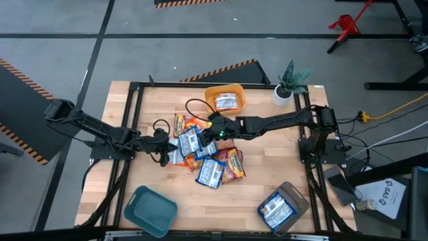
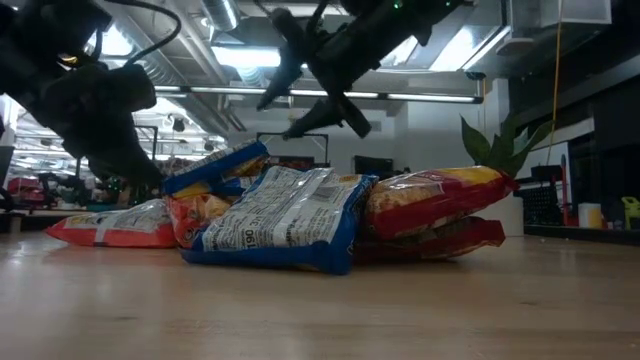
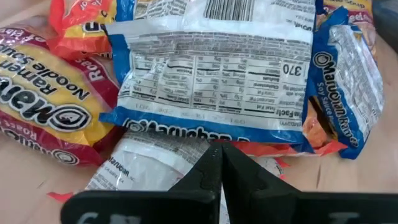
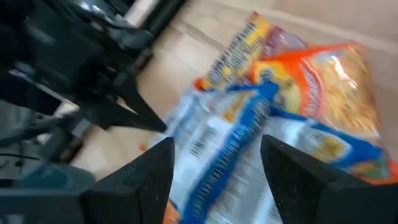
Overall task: Sort Maruchan noodles
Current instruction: Put the blue noodle pack into the black bin
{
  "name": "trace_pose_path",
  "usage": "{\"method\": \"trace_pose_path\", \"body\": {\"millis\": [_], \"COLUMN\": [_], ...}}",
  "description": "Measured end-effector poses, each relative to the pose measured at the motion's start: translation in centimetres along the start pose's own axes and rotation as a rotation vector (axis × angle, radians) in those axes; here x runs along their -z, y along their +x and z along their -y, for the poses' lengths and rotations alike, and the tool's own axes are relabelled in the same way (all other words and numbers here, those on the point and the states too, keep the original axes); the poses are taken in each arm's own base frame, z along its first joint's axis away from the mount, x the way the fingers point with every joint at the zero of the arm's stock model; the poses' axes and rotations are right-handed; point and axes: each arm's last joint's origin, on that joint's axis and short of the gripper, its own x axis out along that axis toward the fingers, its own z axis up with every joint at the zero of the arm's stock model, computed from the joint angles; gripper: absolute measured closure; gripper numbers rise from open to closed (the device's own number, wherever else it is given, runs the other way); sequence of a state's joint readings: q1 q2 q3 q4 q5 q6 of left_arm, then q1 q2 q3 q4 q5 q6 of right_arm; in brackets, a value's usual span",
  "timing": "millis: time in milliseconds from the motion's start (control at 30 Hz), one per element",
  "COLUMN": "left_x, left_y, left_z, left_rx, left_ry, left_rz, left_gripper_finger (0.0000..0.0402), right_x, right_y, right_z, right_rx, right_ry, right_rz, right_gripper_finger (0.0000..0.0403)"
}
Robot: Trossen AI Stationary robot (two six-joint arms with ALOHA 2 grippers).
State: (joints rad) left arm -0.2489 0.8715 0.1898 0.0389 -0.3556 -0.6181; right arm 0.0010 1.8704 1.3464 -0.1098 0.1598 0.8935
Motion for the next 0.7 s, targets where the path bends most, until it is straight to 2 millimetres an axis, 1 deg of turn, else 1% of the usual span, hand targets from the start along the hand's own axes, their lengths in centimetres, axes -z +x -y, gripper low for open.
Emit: {"method": "trace_pose_path", "body": {"millis": [67, 133, 200, 267, 467, 700], "left_x": [-0.1, -0.2, -0.4, -0.5, -0.6, -0.7], "left_y": [0.0, 0.0, 0.0, 0.0, 0.1, 1.0], "left_z": [0.1, 0.2, 0.3, 0.3, 0.4, 0.0], "left_rx": [0.005, 0.016, 0.028, 0.031, 0.020, -0.019], "left_ry": [-0.002, 0.011, 0.026, 0.029, 0.074, 0.109], "left_rz": [0.007, 0.024, 0.043, 0.047, 0.075, 0.059], "left_gripper_finger": [0.0401, 0.0401, 0.0401, 0.0401, 0.0401, 0.0401], "right_x": [0.4, 0.8, 1.2, 1.3, 1.5, 1.5], "right_y": [0.6, 0.8, 1.2, 1.3, 1.3, 1.3], "right_z": [-0.3, -0.2, -0.6, -0.4, -0.4, -0.4], "right_rx": [-0.026, -0.020, -0.039, -0.005, 0.013, 0.015], "right_ry": [0.019, 0.021, 0.035, 0.042, 0.053, 0.104], "right_rz": [0.004, -0.013, 0.007, 0.019, 0.040, 0.049], "right_gripper_finger": [0.0181, 0.0181, 0.0181, 0.0181, 0.0181, 0.0181]}}
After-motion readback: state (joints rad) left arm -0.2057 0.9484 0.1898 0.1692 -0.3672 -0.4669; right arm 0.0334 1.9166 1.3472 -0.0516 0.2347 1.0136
